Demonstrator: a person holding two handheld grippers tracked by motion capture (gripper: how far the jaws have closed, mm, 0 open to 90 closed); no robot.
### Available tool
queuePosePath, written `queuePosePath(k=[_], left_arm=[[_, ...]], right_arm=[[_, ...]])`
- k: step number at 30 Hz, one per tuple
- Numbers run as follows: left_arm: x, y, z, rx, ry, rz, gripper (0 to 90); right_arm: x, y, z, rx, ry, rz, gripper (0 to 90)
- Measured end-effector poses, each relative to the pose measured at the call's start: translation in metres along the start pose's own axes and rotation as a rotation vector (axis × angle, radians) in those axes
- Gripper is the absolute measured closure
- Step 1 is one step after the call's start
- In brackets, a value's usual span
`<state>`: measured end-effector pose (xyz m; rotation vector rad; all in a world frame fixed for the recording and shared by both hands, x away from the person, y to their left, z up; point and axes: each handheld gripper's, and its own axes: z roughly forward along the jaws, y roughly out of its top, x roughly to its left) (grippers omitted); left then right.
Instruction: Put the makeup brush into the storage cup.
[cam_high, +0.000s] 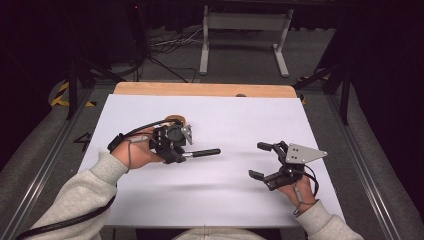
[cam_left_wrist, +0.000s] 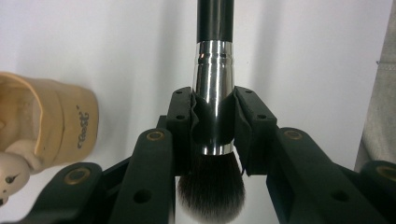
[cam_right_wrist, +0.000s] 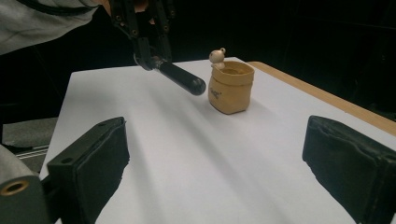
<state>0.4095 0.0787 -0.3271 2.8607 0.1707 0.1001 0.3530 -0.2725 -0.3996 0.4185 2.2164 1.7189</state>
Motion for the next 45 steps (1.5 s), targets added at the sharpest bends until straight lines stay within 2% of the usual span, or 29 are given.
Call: queuePosePath(k=[4,9,12,16,18,23,25,34,36,45], left_arm=[[-0.003,0.006,0.001,-0.004,-0.005,0.031,70.2],[-0.007,0.016,0.000,-0.007,-0.012,0.060,70.2],[-0.009,0.021,0.001,-0.006,-0.011,0.062,70.2],[-0.011,0.027,0.003,-0.004,-0.012,0.086,70.2],[-0.013,0.031,0.004,0.017,-0.012,0.103,70.3],[-0.016,0.034,0.006,0.021,-0.013,0.115,70.2],[-0.017,0.035,0.007,0.020,-0.020,0.105,70.2],[-0.020,0.039,0.009,0.042,-0.008,0.117,70.2],[-0.020,0.039,0.010,0.032,-0.012,0.116,70.2],[-0.021,0.039,0.010,0.036,-0.011,0.130,70.2]], right_arm=[[0.000,0.003,0.004,-0.002,0.016,-0.005,7.7],[0.002,0.009,0.014,0.010,0.069,-0.010,12.2],[0.003,0.012,0.019,0.016,0.084,-0.022,13.5],[0.005,0.015,0.029,0.031,0.118,-0.044,18.5],[0.005,0.016,0.034,0.039,0.136,-0.046,19.9],[0.005,0.014,0.044,0.055,0.171,-0.053,23.9],[0.004,0.014,0.045,0.058,0.173,-0.054,24.9],[0.005,0.015,0.060,0.093,0.220,-0.071,34.3],[0.005,0.015,0.062,0.103,0.230,-0.073,36.4],[0.003,0.013,0.069,0.150,0.238,-0.091,50.0]])
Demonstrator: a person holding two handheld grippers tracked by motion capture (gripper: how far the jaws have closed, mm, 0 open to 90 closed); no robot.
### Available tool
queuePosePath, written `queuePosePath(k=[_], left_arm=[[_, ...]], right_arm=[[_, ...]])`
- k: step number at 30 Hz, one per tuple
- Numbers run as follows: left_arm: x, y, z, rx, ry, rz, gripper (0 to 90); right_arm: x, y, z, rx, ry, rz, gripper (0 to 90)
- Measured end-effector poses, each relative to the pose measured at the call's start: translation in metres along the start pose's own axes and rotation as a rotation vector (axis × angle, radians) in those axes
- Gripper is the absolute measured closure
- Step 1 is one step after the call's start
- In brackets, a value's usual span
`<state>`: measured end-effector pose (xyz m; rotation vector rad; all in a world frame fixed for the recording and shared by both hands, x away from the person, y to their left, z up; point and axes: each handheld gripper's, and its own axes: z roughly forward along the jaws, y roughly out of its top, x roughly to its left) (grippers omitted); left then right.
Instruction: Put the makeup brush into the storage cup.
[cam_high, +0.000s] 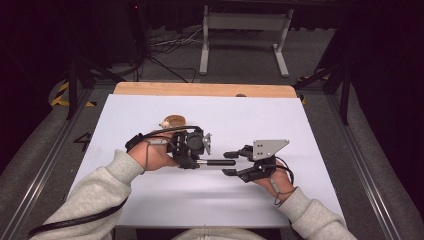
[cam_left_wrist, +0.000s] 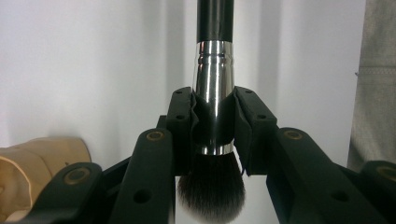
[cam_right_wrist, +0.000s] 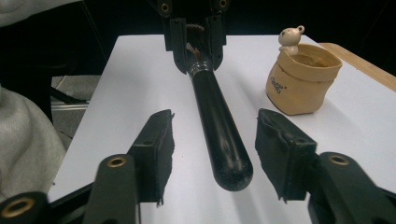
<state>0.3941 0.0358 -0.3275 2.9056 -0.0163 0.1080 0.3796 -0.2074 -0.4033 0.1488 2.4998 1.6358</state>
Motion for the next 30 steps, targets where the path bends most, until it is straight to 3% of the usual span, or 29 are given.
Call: queuePosePath(k=[13,22,30], left_arm=[[0.0002,-0.0032,0.0033,0.001,-0.004,0.017,70.2],[-0.0013,-0.0033,0.0043,0.015,-0.003,0.045,70.1],[-0.0013,-0.0033,0.0053,0.014,-0.016,0.045,70.2]], right_arm=[[-0.0034,-0.0017,0.0036,0.046,0.024,-0.005,70.7],[-0.0028,-0.0008,0.0051,0.068,0.061,-0.019,74.3],[-0.0037,-0.0020,0.0053,0.070,0.081,-0.012,74.6]])
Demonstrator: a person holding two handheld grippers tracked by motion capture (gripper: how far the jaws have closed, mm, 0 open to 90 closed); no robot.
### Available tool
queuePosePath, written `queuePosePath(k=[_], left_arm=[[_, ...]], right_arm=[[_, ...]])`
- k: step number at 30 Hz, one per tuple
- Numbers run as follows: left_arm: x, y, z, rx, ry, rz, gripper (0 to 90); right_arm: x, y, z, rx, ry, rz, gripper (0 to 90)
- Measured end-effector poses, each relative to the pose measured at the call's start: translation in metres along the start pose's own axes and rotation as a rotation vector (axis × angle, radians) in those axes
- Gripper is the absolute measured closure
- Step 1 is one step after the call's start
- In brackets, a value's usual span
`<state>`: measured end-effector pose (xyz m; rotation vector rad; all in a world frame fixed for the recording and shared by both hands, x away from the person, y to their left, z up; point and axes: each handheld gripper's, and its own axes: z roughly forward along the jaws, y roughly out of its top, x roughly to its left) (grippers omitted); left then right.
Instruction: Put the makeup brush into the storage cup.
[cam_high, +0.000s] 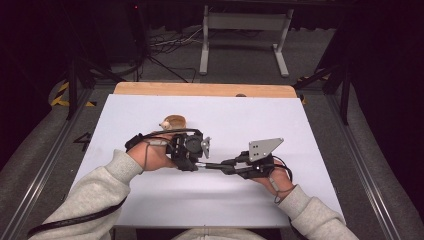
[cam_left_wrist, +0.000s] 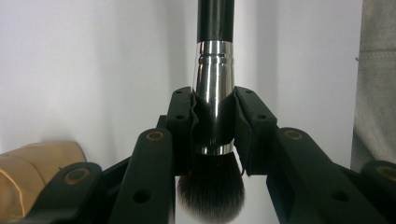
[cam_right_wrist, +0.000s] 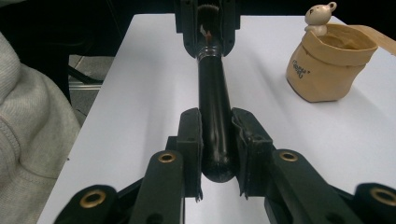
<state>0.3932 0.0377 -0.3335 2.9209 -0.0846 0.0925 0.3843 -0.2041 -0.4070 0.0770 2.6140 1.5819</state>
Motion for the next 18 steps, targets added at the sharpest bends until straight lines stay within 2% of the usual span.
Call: queuePosePath(k=[18], left_arm=[[0.0005,0.0018,0.0011,0.009,-0.015,-0.004,70.2]], right_arm=[[-0.0004,0.0002,-0.0003,0.010,0.012,0.017,74.8]])
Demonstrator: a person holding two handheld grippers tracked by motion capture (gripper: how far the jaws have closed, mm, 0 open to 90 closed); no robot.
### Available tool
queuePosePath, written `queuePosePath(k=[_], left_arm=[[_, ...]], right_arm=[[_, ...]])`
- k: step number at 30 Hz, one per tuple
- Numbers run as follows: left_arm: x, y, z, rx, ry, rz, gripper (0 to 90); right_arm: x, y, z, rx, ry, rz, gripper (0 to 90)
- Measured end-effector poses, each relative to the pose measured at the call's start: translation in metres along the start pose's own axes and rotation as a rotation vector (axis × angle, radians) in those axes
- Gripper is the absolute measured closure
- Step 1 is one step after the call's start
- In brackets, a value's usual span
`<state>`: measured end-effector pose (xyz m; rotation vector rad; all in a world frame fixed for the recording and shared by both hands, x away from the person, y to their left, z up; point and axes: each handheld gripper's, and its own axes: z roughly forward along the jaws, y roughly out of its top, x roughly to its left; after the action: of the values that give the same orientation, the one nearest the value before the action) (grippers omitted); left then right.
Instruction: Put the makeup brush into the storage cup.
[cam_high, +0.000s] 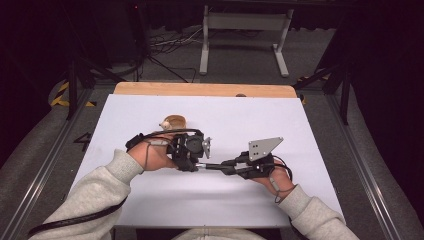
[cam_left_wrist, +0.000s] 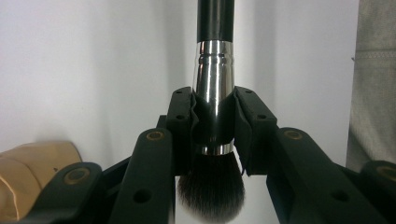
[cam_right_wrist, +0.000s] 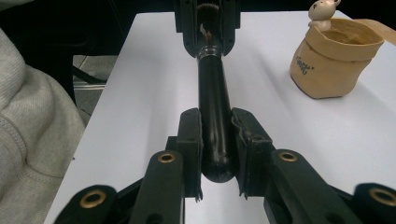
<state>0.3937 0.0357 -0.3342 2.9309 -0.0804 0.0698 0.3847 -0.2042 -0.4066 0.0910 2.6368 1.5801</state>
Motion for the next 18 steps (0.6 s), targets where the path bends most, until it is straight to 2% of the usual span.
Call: queuePosePath(k=[7,11,15,17,18], left_arm=[[0.001,0.000,0.000,0.001,-0.008,-0.002,70.0],[0.003,-0.002,-0.002,-0.022,0.000,-0.021,67.7],[0.005,-0.008,-0.004,-0.039,0.008,-0.047,54.8],[0.006,-0.013,-0.005,-0.076,0.008,-0.063,50.3],[0.006,-0.013,-0.005,-0.076,0.008,-0.063,49.2]], right_arm=[[-0.001,0.000,0.000,0.000,0.005,0.012,74.9],[0.000,0.001,-0.002,-0.002,-0.007,0.008,74.9],[0.001,0.001,-0.005,-0.007,-0.029,0.002,75.0],[0.000,0.001,-0.007,-0.018,-0.030,0.005,74.9],[0.000,0.001,-0.007,-0.018,-0.030,0.005,74.9]])
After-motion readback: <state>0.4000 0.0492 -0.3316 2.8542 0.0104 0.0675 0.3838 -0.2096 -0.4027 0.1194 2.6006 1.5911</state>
